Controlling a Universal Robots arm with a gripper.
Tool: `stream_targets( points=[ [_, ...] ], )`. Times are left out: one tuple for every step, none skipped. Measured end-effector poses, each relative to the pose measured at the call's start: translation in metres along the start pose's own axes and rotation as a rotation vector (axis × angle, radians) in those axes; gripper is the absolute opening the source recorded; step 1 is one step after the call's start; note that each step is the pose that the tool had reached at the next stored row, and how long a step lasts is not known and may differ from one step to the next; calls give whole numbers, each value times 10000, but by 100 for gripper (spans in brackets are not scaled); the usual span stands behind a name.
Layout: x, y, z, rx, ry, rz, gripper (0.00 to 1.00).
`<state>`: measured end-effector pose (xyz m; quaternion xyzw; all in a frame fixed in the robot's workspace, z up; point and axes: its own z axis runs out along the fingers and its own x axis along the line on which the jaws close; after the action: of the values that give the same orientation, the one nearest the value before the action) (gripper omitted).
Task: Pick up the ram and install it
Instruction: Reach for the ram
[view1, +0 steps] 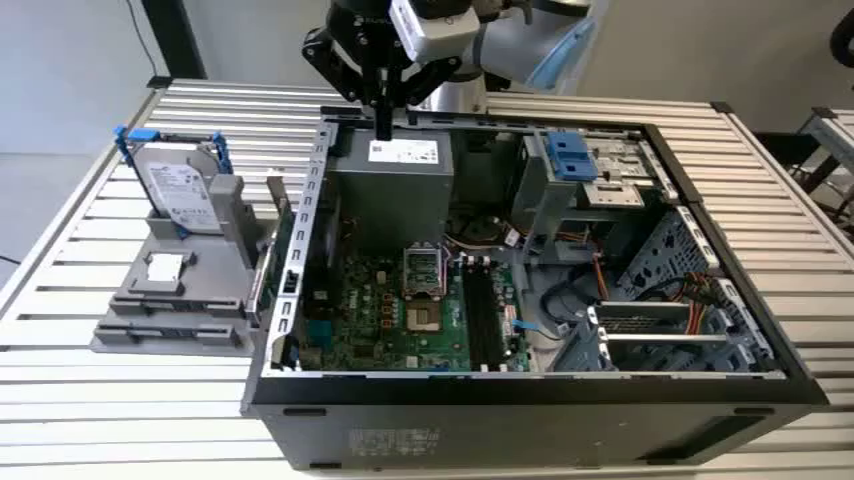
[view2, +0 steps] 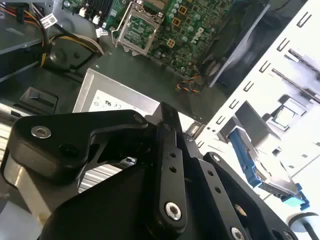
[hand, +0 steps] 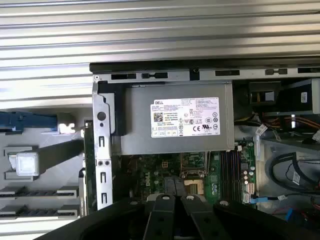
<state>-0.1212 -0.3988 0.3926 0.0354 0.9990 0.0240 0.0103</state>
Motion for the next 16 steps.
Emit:
stream_targets(
  points=[
    [0,0,0,0,0,0,0],
    [0,0,0,0,0,0,0],
    [0,0,0,0,-1,0,0],
    [0,0,0,0,0,0,0],
    [0,0,0,0,0,0,0],
    [0,0,0,0,-1,0,0],
    [0,0,0,0,0,0,0],
    [0,0,0,0,0,0,0],
    [0,0,0,0,0,0,0],
    [0,0,0,0,0,0,0],
    [0,0,0,0,0,0,0],
    [0,0,0,0,0,0,0],
    [0,0,0,0,0,0,0],
    [7,0,0,0,0,1,0],
    [17,-1,-1,1,1,1,0],
    [29,-2,-2,2,1,0,0]
  ],
)
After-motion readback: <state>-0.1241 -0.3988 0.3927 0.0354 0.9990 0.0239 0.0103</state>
